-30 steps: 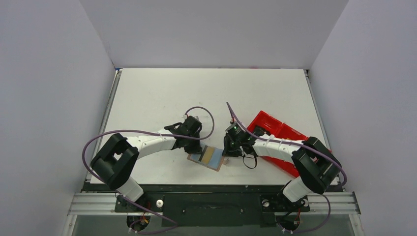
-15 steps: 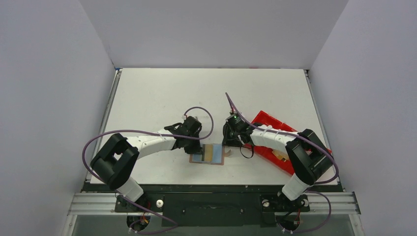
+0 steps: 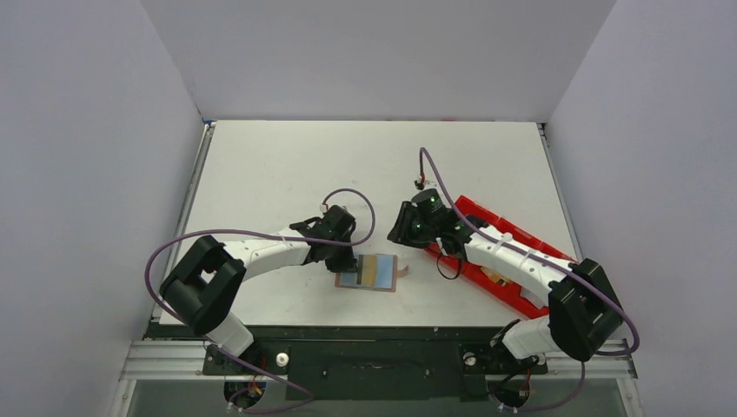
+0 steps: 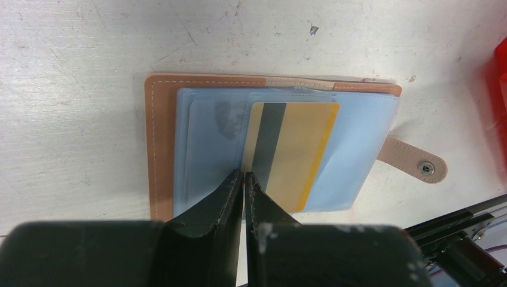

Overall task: Take the credit cards out of the card holder
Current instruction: Remove the credit card from the card holder.

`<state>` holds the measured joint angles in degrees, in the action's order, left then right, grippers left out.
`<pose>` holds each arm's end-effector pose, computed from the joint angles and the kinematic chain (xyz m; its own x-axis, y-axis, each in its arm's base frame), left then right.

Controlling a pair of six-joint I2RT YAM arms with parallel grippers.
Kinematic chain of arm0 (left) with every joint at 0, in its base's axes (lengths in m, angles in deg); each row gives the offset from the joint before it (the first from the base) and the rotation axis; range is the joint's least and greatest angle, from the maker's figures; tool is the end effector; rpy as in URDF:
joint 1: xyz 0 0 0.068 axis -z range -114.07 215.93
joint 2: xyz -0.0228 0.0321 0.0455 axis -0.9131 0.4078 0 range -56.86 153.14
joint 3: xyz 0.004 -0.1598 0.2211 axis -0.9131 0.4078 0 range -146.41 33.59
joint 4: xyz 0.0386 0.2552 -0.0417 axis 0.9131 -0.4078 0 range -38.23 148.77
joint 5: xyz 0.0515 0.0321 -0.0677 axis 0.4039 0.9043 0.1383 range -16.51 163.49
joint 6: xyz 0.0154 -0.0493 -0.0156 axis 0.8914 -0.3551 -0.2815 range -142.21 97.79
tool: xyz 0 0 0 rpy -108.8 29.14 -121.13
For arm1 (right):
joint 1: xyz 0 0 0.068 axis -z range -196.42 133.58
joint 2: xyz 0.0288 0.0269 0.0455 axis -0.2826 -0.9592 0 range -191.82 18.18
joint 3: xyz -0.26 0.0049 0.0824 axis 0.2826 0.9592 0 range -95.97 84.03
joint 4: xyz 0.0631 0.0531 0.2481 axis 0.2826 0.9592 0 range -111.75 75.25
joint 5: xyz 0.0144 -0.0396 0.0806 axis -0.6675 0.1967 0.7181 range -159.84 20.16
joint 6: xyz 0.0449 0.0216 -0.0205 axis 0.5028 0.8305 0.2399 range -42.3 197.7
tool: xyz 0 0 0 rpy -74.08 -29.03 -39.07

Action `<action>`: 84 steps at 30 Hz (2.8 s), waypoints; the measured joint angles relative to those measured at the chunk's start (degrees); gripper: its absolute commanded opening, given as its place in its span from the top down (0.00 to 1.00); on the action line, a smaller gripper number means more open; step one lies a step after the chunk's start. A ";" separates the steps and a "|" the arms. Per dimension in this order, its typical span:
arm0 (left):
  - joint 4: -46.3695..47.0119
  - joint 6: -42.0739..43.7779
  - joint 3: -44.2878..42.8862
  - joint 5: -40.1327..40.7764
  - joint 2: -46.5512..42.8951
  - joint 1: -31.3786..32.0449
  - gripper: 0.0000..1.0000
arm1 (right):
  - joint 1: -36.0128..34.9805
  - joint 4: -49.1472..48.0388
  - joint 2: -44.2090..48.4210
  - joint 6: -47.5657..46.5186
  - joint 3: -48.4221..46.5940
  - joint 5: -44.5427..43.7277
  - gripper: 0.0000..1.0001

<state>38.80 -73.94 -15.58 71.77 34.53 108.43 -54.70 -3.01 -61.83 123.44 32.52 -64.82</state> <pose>0.2199 -0.2030 0.1602 -0.9422 -0.2011 -0.2681 -0.0875 0.9198 -0.3826 0.2277 0.1837 0.2289 -0.8776 0.2162 -0.4279 -0.0505 0.8458 0.5310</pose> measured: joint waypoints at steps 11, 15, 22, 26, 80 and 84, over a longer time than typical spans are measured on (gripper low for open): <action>0.48 -0.22 0.48 -0.15 -0.24 -0.33 0.98 | -3.96 -14.49 -9.01 8.44 7.04 9.03 0.72; 0.66 -0.31 0.72 -0.48 -0.33 -0.66 0.99 | -3.80 -17.90 -10.91 9.60 8.44 9.62 0.72; 1.27 -0.46 1.16 -0.87 -0.44 -0.87 1.00 | -3.76 -22.80 -12.94 11.23 10.45 10.58 0.72; 1.57 -0.63 1.36 -1.11 -0.44 -0.98 1.00 | -3.76 -24.83 -12.94 12.00 11.39 10.84 0.72; 3.37 -5.92 2.45 -0.26 -0.42 -2.45 1.00 | 1.49 -33.83 -8.33 13.64 20.74 13.90 1.00; 3.41 -5.46 2.43 -0.44 -0.55 -2.49 1.00 | 1.99 -31.50 -6.64 12.22 20.50 13.86 1.00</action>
<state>42.21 -79.40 -13.16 71.34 33.98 105.94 -52.71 -34.51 -68.47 135.66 53.03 -50.96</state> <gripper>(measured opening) 0.004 0.007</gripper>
